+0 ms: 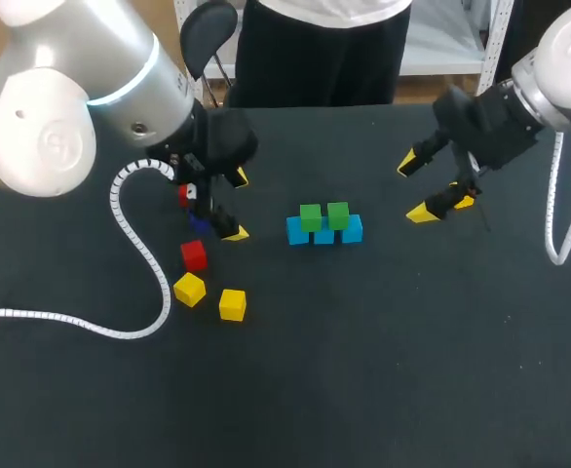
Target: Place the blue cubes, place green cubes on the blue cubes, place the yellow cubes on the green cubes, then place the red cubes on the yellow cubes, and place purple cube on the red cubes.
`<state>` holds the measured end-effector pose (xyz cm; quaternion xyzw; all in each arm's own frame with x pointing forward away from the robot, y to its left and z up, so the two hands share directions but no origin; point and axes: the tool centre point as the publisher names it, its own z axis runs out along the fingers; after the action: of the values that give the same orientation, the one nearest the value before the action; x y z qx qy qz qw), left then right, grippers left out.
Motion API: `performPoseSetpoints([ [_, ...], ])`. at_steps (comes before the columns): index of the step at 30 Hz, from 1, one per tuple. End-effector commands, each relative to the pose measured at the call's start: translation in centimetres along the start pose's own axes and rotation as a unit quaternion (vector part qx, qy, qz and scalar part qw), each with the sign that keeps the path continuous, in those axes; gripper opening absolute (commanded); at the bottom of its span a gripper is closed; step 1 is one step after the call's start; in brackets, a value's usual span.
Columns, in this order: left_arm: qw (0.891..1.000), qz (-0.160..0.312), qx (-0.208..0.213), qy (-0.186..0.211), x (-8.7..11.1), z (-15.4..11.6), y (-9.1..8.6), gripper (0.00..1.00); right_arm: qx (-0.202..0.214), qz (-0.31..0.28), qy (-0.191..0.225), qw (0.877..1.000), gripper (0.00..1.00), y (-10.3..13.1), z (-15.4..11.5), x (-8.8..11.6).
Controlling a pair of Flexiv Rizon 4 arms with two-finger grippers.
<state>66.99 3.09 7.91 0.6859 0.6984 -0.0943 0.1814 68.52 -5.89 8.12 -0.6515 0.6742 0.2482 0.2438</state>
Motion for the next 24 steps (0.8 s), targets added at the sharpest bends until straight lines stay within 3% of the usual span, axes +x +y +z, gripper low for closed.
performPoseSetpoints([
  [1, 1.000, 0.000, 0.001, 0.000, 0.0, 0.0, 0.0, 1.00, 0.005, 0.002, 0.010, 1.000, 1.00, 0.5, -0.3, -0.2],
  [10, 1.000, 0.000, 0.001, 0.000, 0.0, 0.0, 0.0, 1.00, 0.005, 0.002, 0.010, 1.000, 1.00, 0.5, -0.3, -0.2],
  [14, 1.000, -0.005, 0.004, 0.015, -0.1, -1.1, -1.1, 1.00, 0.005, 0.002, 0.010, 1.000, 1.00, 0.5, -0.3, -0.2],
  [24, 0.991, -0.005, 0.035, 0.126, -1.9, -2.7, -4.3, 1.00, 0.005, 0.002, 0.010, 1.000, 1.00, 0.5, -0.3, -0.2],
])
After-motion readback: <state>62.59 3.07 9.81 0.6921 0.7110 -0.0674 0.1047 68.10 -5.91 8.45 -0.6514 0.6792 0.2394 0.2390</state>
